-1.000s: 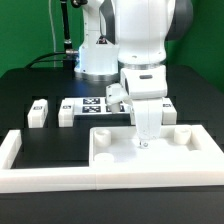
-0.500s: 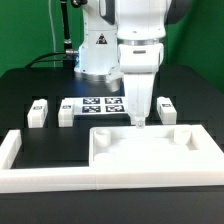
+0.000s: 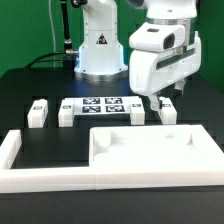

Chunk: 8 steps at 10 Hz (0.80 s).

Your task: Assemble desk

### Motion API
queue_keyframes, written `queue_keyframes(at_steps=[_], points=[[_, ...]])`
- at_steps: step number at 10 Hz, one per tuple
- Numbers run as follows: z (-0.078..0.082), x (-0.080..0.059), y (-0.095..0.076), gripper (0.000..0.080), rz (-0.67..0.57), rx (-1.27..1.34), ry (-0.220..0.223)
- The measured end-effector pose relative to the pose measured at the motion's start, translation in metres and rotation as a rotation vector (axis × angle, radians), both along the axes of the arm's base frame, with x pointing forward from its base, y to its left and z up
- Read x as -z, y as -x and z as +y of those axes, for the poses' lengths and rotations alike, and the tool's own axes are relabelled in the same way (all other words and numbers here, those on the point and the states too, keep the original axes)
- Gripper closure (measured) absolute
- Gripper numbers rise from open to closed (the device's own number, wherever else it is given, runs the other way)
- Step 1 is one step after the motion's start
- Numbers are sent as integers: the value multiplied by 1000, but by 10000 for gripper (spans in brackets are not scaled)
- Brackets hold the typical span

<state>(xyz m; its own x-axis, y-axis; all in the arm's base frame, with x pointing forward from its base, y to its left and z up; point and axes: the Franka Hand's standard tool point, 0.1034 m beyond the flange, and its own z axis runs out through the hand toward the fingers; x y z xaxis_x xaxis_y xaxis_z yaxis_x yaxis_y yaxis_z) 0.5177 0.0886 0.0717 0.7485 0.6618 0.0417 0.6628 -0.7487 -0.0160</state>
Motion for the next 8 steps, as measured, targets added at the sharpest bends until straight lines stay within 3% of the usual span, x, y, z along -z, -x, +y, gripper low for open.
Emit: queue_keyframes(at_steps=[3, 5, 6, 8], points=[[4, 0, 2, 151, 16, 209, -11], [24, 0, 15, 151, 83, 456, 14], [33, 1, 20, 151, 97, 453, 22], [30, 1, 18, 151, 107, 430, 27]])
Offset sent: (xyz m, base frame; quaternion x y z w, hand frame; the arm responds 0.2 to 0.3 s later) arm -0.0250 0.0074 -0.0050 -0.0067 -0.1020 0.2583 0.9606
